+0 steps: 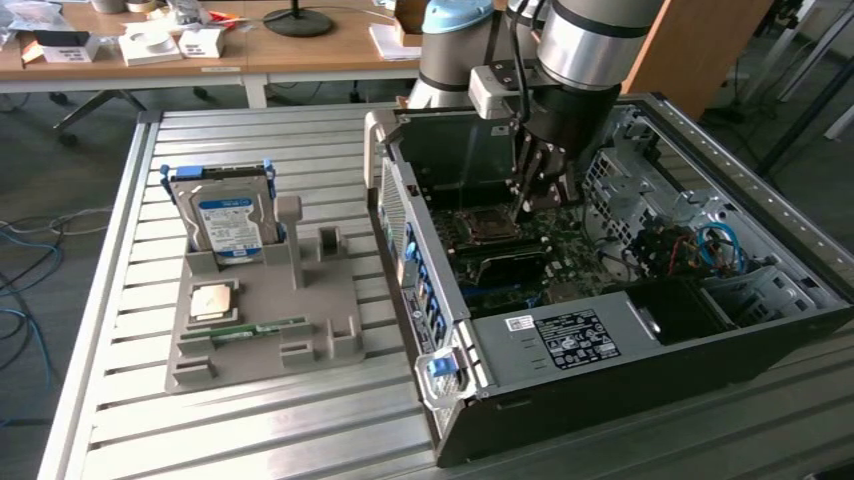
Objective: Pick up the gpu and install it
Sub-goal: 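Press down on the gpu until it lock into place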
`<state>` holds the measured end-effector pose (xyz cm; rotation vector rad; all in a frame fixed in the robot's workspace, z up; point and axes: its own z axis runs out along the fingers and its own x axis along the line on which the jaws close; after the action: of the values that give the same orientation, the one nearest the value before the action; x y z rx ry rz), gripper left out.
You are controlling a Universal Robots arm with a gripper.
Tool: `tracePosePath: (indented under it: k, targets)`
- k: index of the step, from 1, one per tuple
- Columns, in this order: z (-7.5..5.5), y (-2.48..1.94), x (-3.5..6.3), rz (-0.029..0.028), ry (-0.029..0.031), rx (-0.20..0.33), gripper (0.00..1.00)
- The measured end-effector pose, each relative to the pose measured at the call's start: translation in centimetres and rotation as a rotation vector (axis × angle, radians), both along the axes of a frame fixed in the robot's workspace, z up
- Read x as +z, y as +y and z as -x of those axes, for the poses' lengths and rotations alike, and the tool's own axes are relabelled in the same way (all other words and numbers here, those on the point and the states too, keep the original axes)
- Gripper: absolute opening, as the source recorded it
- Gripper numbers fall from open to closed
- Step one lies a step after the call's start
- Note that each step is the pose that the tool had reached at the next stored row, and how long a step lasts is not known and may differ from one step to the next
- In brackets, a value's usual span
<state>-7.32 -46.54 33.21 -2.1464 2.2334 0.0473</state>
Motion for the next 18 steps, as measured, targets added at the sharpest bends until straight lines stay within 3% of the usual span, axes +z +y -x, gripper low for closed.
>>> tracePosePath:
  k: [18]
  targets:
    - [0.00,0.00,-0.62,0.0003,0.0001,0.000,0.10]
